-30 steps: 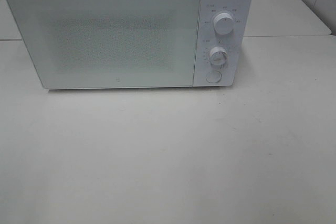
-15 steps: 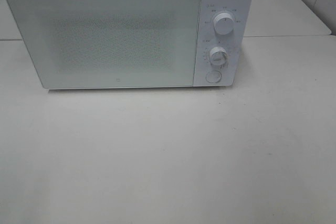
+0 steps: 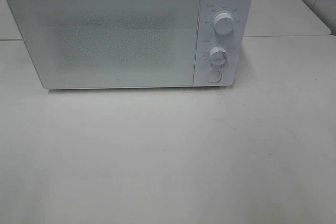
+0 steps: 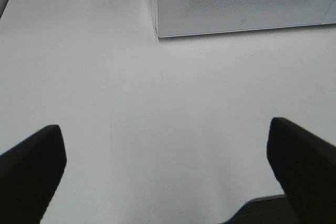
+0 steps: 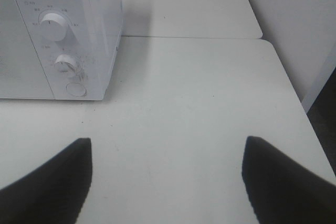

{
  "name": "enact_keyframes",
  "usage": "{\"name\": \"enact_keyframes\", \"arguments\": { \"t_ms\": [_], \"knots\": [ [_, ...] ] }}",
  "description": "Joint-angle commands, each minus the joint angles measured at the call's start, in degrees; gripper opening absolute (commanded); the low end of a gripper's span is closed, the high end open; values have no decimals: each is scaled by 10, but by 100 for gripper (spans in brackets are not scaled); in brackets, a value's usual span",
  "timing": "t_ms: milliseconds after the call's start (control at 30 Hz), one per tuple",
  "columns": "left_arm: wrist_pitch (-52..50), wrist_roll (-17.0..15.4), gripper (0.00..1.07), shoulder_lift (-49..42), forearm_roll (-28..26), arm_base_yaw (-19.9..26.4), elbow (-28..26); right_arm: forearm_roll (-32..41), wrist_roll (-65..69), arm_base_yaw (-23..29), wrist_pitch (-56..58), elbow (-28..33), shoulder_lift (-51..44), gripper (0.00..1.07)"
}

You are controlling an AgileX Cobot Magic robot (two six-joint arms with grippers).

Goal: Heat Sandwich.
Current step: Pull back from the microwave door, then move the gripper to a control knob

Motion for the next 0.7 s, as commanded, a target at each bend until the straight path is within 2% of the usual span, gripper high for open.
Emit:
{"name": "enact_keyframes", "arguments": {
  "t_ms": [33,700],
  "knots": [
    [-8,-3,100,-10,0,1,1,-1,2,-4,-47,-4,32,76],
    [-8,-3,100,-10,0,1,1,-1,3,-4,-231,-4,236,76]
  ]
}}
